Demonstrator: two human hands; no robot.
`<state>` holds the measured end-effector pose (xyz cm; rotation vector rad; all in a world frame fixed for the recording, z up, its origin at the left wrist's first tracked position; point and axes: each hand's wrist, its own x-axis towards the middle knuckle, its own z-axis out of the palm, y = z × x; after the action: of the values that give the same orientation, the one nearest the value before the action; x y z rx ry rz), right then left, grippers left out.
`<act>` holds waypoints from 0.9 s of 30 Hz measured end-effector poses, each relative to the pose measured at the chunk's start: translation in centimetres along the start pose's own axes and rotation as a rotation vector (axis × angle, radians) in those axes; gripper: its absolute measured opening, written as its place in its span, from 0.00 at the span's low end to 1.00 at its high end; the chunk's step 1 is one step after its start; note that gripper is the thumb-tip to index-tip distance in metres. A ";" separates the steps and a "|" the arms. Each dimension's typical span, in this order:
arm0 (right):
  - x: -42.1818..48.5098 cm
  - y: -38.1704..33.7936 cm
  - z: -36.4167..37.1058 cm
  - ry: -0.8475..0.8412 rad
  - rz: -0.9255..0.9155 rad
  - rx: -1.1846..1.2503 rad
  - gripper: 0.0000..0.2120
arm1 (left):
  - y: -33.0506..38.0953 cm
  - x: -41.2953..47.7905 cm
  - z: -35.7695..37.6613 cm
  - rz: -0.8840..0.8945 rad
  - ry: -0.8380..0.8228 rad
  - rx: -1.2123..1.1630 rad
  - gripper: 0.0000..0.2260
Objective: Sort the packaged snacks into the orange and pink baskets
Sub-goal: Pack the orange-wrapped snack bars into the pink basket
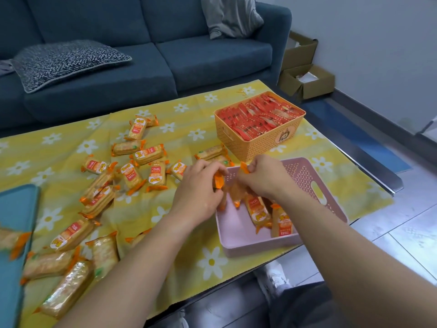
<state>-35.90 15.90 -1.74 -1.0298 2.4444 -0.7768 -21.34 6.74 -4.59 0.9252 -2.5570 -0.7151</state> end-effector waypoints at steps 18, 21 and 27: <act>-1.0 1.6 1.9 -0.276 -0.061 -0.649 0.19 | 1.0 0.3 1.4 0.098 0.098 0.287 0.11; -1.6 1.8 3.4 -0.206 -0.064 -0.717 0.24 | 1.0 0.3 1.4 0.096 0.102 0.278 0.11; -0.7 1.4 0.2 -0.188 -0.032 -0.341 0.20 | 1.1 0.4 1.5 0.076 0.087 0.277 0.13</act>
<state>-36.10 17.16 -2.68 -1.2041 2.4495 -0.2584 -22.87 7.65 -5.15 0.9132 -2.6388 -0.2965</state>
